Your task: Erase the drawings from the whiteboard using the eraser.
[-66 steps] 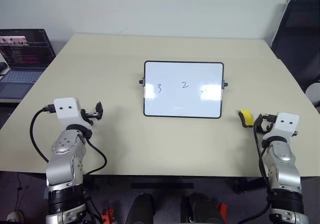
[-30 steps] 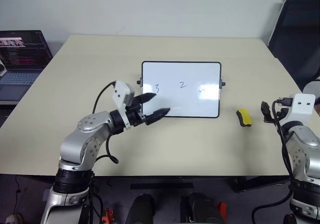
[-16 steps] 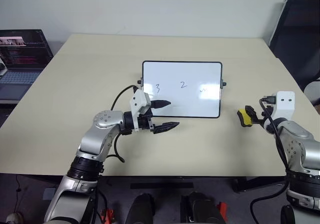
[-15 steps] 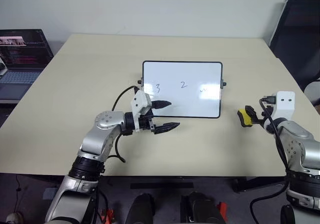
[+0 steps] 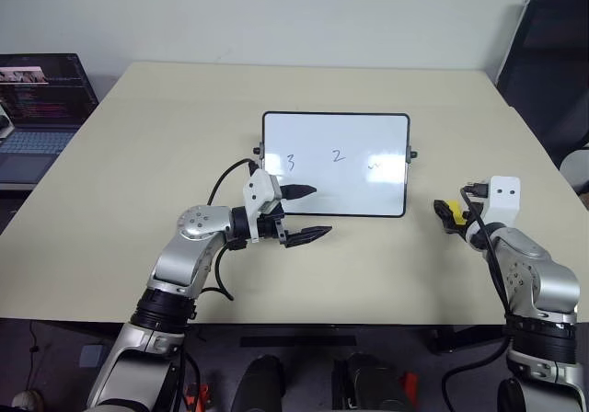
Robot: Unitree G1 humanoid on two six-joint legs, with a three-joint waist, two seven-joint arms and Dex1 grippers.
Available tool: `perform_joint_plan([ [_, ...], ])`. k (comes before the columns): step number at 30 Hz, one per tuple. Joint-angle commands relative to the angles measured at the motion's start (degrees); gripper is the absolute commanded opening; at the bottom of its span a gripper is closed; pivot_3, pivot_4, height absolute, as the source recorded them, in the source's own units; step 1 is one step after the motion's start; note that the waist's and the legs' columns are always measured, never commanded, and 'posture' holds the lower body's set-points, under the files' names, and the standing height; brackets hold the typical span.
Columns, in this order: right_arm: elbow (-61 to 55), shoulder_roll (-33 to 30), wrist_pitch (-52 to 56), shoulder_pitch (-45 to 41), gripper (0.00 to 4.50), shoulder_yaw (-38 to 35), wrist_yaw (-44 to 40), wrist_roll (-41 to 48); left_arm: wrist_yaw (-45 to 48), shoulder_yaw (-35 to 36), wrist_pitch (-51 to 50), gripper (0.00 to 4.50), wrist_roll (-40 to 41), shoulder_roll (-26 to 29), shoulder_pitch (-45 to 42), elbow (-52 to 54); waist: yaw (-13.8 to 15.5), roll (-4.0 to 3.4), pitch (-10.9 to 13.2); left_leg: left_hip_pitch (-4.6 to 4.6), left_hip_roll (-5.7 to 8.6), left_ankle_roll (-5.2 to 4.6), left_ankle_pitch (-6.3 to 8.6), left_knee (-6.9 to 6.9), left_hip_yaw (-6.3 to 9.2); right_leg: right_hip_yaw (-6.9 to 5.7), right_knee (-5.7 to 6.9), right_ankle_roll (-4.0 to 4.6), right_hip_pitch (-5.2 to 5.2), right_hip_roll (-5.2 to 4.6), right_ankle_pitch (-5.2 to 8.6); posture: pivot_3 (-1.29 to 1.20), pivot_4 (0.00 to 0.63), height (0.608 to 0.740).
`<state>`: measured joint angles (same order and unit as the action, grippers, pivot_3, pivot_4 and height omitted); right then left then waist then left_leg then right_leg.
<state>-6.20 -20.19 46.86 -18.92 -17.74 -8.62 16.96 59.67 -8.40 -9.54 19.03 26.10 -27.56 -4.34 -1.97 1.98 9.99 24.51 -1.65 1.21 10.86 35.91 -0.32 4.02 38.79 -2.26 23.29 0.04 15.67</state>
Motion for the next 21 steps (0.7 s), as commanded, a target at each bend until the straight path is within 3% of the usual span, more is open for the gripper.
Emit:
perform_joint_plan([
  [1,0.5,0.6,-2.9,-1.4,4.45,-0.1,0.0,0.1,0.4,1.6,1.3,4.50,0.3,0.4,-0.3,0.5,0.0,0.00,0.0,0.00,0.00,0.00,0.00,0.00,0.00,0.00,0.00,0.00,0.00,0.00,0.00,0.00,0.150,0.740],
  [21,3.7,1.2,-7.4,0.8,4.45,0.6,0.1,-0.4,1.4,2.0,2.2,4.50,-0.3,1.2,-1.0,-0.7,0.0,0.00,0.0,0.00,0.00,0.00,0.00,0.00,0.01,-0.01,0.01,0.00,0.00,0.00,0.00,0.00,0.150,0.740],
])
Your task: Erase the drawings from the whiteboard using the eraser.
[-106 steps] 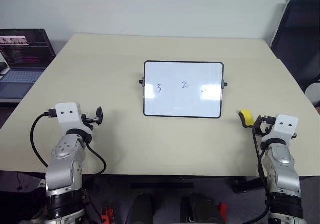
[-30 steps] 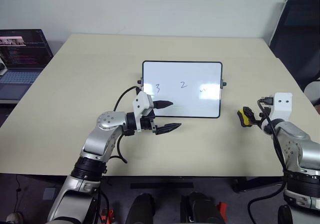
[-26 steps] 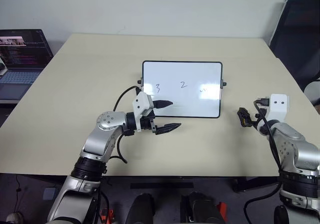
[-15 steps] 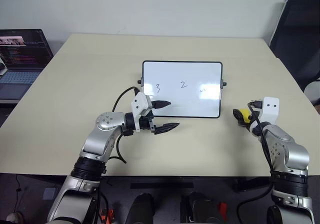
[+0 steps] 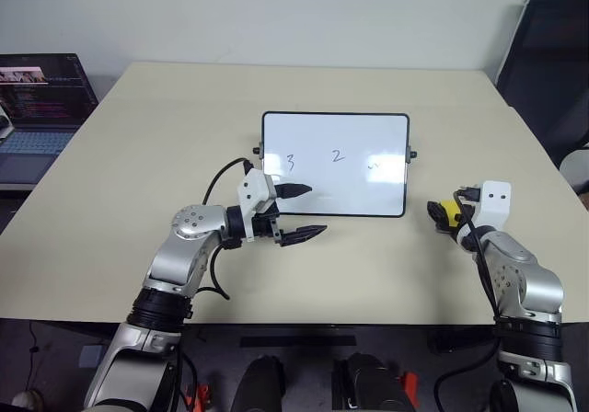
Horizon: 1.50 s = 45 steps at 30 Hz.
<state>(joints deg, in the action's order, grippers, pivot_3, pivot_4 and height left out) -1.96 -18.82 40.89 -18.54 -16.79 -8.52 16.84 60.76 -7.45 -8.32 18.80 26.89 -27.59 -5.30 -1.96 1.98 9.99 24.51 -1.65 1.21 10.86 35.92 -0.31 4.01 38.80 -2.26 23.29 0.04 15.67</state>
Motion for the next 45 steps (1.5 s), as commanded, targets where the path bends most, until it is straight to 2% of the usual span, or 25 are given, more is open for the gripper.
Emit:
perform_joint_plan([
  [1,-0.5,-0.2,-1.4,0.4,4.45,-0.3,0.0,-0.2,0.3,1.0,1.0,4.50,-0.1,0.4,-1.0,0.3,0.0,0.00,0.0,0.00,0.00,0.00,0.00,0.00,0.00,0.00,0.00,0.00,0.00,0.00,0.00,0.00,0.150,0.740],
  [22,1.4,-0.3,-1.6,-0.6,4.45,-1.0,0.3,0.3,-0.2,1.0,0.3,4.50,0.0,0.4,-0.9,1.4,0.0,0.00,0.0,0.00,0.00,0.00,0.00,0.00,0.00,0.00,0.00,0.00,0.00,0.00,0.00,0.00,0.150,0.740],
  [24,1.4,-0.2,-1.7,-0.7,4.08,-1.0,0.3,0.4,-0.3,1.0,0.2,4.50,0.0,0.4,-0.8,1.6,0.0,0.00,0.0,0.00,0.00,0.00,0.00,0.00,0.00,0.00,0.00,0.00,0.00,0.00,0.00,0.00,0.150,0.740],
  [26,1.4,-0.2,-1.8,-0.7,3.52,-1.1,0.4,0.3,-0.3,1.0,0.1,4.50,0.0,0.4,-0.8,1.7,0.0,0.00,0.0,0.00,0.00,0.00,0.00,0.00,0.00,0.00,0.00,0.00,0.00,0.00,0.00,0.00,0.150,0.740],
  [33,1.7,-0.2,-2.0,-0.8,1.15,-1.2,0.7,0.4,-0.3,0.9,0.2,4.50,0.0,0.3,-1.1,1.5,0.0,0.00,0.0,0.00,0.00,0.00,0.00,0.00,0.00,0.00,0.00,0.00,0.00,0.00,0.00,0.00,0.150,0.740],
  [45,1.8,0.0,-2.4,-0.9,1.10,-1.1,1.0,0.5,-0.6,0.9,-0.1,4.50,0.0,0.3,-1.4,1.8,0.0,0.00,0.0,0.00,0.00,0.00,0.00,0.00,0.00,0.00,0.01,0.00,0.00,0.00,0.00,0.00,0.150,0.740],
])
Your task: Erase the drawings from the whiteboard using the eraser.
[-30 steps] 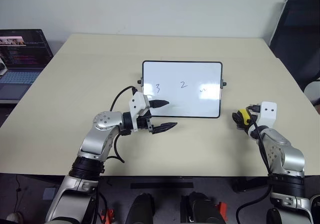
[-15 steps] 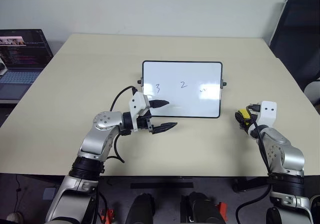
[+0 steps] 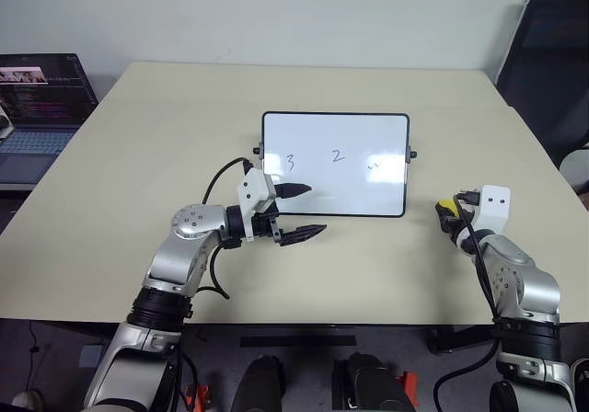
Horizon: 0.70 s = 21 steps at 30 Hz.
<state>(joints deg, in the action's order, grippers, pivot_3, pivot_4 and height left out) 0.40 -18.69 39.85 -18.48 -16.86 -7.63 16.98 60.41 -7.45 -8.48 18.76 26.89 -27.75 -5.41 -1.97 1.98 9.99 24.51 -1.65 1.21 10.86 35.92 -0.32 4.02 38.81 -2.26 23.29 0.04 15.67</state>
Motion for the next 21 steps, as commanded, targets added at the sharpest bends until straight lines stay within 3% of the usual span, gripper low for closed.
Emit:
perform_joint_plan([
  [1,-0.8,-0.3,-1.5,-0.9,1.10,-0.9,0.3,0.0,-0.3,1.0,0.0,4.50,0.1,0.3,-1.3,1.9,0.0,0.00,0.0,0.00,0.00,0.00,0.00,0.00,0.00,0.00,0.00,0.00,0.00,0.00,0.00,0.00,0.150,0.740],
  [10,-4.8,-1.7,-10.5,-4.2,1.10,3.6,0.4,-5.4,-9.3,2.1,3.3,4.50,-4.9,-1.8,-1.2,-0.4,-0.1,-0.01,0.0,-0.01,0.00,0.00,0.00,0.01,0.00,0.01,0.02,0.00,0.00,0.00,0.00,0.00,0.150,0.740],
  [21,-5.6,3.3,-16.5,-9.5,1.10,9.1,0.7,-7.7,-20.8,1.2,4.5,4.50,-10.1,-7.1,0.7,0.7,0.0,-0.01,0.0,0.00,0.00,0.00,0.00,0.01,0.02,0.00,0.04,-0.01,0.00,-0.02,-0.01,0.00,0.150,0.740],
])
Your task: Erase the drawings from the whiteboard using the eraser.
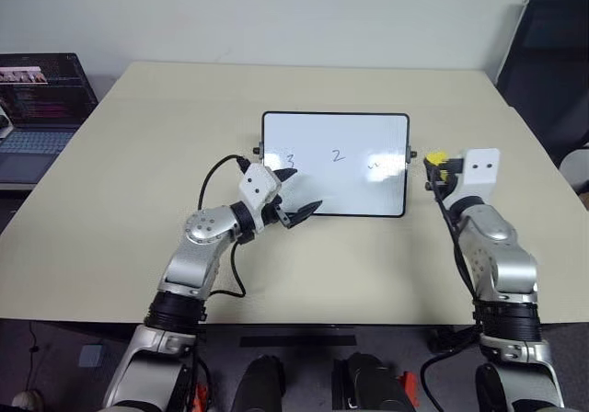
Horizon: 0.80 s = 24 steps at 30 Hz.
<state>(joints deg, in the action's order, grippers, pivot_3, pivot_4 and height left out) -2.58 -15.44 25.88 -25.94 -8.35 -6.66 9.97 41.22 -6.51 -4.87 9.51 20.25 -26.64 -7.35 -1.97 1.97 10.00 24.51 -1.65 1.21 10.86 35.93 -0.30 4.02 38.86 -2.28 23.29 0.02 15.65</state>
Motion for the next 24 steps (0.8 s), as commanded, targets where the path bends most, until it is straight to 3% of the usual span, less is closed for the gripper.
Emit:
perform_joint_plan([
  [1,-2.5,0.5,-2.7,-2.7,1.10,1.0,-0.4,-0.5,-2.0,0.1,0.6,4.50,-1.0,-0.8,-0.4,3.0,0.1,0.00,0.0,0.00,0.00,0.00,0.00,0.00,0.01,-0.02,0.00,0.00,0.00,0.00,0.00,0.00,0.150,0.740],
  [16,1.2,9.2,-4.8,-7.3,1.10,5.8,0.3,-1.1,-3.1,0.2,-1.0,4.50,-1.0,-1.2,-0.9,4.9,0.0,0.00,0.0,0.00,-0.01,0.00,0.00,0.00,0.03,-0.04,0.00,0.18,0.00,0.00,-0.11,0.00,0.150,0.740],
  [24,2.5,8.8,0.2,-6.0,1.10,8.4,1.1,-4.3,-3.3,0.5,-1.3,4.50,-1.0,-1.0,-1.4,5.2,0.0,0.00,0.0,0.00,0.00,0.00,0.00,0.00,0.03,-0.04,0.00,0.28,0.00,-0.01,-0.16,0.00,0.150,0.740],
])
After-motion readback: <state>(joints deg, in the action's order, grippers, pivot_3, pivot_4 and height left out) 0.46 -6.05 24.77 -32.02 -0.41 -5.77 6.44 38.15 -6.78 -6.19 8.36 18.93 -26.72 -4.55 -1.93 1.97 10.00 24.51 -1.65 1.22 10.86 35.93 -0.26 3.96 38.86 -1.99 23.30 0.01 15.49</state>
